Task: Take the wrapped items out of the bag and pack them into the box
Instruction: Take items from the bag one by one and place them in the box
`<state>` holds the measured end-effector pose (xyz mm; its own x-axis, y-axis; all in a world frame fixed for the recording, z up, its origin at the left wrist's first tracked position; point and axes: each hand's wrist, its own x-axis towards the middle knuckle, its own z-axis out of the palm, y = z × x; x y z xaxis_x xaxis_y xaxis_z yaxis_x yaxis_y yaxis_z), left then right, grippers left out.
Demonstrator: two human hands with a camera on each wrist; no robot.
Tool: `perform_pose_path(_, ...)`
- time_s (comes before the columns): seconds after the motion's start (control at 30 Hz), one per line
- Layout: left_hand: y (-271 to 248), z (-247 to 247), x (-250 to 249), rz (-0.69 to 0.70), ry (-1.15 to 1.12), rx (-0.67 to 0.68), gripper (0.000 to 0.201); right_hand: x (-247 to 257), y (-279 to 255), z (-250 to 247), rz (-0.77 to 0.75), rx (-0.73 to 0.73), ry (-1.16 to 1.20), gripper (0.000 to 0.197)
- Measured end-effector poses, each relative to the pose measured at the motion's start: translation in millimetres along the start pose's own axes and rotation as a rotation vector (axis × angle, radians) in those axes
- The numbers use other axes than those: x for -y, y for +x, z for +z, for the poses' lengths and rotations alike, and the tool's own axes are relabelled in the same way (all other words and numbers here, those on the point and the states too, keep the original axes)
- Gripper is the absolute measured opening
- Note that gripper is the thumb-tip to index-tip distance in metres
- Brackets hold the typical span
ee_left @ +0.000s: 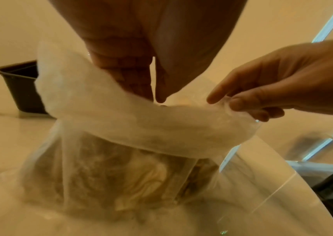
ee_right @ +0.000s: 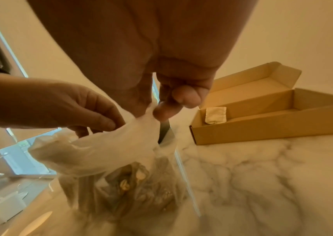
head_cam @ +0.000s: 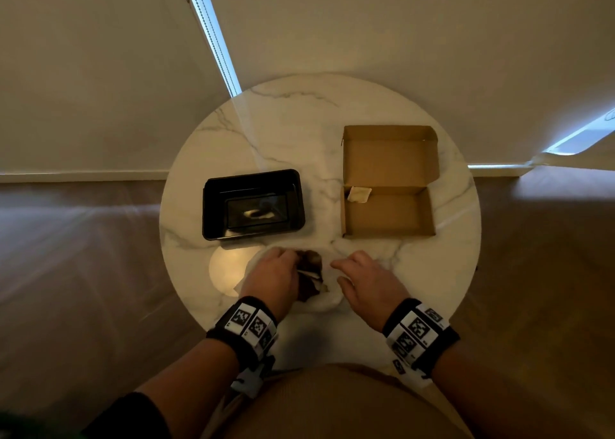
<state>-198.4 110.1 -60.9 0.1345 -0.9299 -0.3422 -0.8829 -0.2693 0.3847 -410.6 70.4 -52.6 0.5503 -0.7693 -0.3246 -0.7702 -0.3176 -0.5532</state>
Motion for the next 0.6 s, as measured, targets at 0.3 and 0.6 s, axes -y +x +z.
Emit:
perform_pose_path(0.3,9,1,0,0.213,0.192,0.103,0.023,9,-11,6,0.089,-0.053,0.026,0.035)
perform_pose_path(0.6,-16,-60,-2,0.132,-0.569,0.279,0.009,23,-14,-13,0.098,-0.158,0.122,0.038)
